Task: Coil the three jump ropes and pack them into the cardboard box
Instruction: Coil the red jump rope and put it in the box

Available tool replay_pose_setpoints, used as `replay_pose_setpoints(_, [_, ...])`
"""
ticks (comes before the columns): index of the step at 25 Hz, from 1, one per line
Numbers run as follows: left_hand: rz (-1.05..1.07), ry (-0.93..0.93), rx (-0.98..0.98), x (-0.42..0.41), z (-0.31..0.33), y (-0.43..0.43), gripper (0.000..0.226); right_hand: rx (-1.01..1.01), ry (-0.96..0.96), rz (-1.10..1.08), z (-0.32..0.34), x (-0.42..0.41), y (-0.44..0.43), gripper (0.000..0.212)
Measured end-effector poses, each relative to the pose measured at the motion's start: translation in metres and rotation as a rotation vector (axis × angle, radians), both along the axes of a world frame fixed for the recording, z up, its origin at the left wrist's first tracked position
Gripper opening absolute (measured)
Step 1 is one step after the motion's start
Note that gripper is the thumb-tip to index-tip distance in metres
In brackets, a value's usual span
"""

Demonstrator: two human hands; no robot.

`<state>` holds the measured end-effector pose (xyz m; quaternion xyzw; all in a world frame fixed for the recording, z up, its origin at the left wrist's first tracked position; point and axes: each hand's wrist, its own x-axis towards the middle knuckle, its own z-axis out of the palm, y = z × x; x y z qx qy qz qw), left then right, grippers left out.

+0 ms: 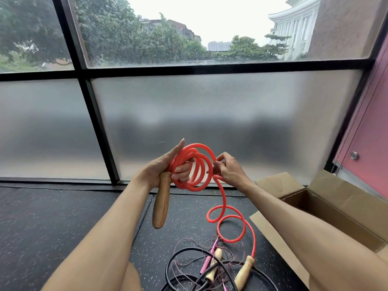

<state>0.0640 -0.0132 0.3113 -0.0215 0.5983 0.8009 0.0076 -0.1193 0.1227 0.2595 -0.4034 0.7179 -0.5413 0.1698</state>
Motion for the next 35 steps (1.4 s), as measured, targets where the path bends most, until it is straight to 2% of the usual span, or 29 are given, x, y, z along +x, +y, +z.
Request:
replay_pose_setpoints(2, [-0.038, -0.011, -0.059, -0.003, 0.004, 0.008, 0.066, 0.017, 0.121, -0.023, 0.005, 0.002, 0.003, 0.012])
replay_pose_setpoints(4, [0.01, 0.023, -0.09, -0.006, 0.01, 0.013, 0.05, 0.054, 0.221, -0.003, 0.009, 0.003, 0.005, 0.013])
replay_pose_setpoints(5, [0.046, 0.044, -0.081, -0.006, 0.012, 0.013, 0.043, 0.079, 0.209, 0.041, 0.009, 0.004, 0.004, 0.015])
replay_pose_setpoints(6, [0.074, 0.056, -0.059, -0.005, 0.013, 0.013, 0.039, 0.103, 0.138, 0.101, 0.01, 0.005, 0.004, 0.015])
replay_pose_setpoints(9, [0.093, 0.066, 0.015, -0.001, 0.012, 0.008, 0.037, 0.045, -0.258, 0.257, 0.018, 0.01, 0.01, 0.02])
replay_pose_setpoints(10, [0.084, 0.065, 0.013, 0.0, 0.011, 0.008, 0.036, 0.002, -0.369, 0.265, 0.021, 0.011, 0.011, 0.03])
replay_pose_setpoints(12, [0.038, 0.05, -0.009, -0.001, 0.01, 0.012, 0.036, -0.06, -0.464, 0.238, 0.027, 0.01, 0.005, 0.058])
replay_pose_setpoints(14, [-0.015, 0.014, -0.024, -0.007, 0.008, 0.02, 0.038, -0.065, -0.397, 0.166, 0.028, 0.015, -0.004, 0.081])
replay_pose_setpoints(19, [-0.04, -0.046, -0.073, -0.014, 0.002, 0.033, 0.041, -0.106, -0.379, 0.046, 0.022, 0.024, -0.008, 0.067])
replay_pose_setpoints(22, [-0.002, -0.079, -0.082, -0.013, 0.003, 0.03, 0.035, -0.099, -0.123, -0.007, 0.033, 0.024, -0.004, 0.064])
replay_pose_setpoints(26, [-0.022, -0.106, -0.168, -0.01, 0.007, 0.022, 0.044, -0.066, 0.08, 0.008, 0.044, 0.027, -0.002, 0.074])
replay_pose_setpoints(29, [0.014, -0.091, -0.212, -0.012, 0.008, 0.023, 0.03, -0.049, 0.085, 0.115, 0.043, 0.033, 0.0, 0.08])
replay_pose_setpoints(32, [0.074, -0.05, -0.116, -0.013, 0.013, 0.021, 0.026, -0.083, 0.008, 0.172, 0.039, 0.026, -0.001, 0.087])
replay_pose_setpoints(35, [0.112, -0.018, -0.063, -0.011, 0.018, 0.016, 0.028, -0.033, 0.174, 0.092, 0.034, 0.015, 0.0, 0.084])
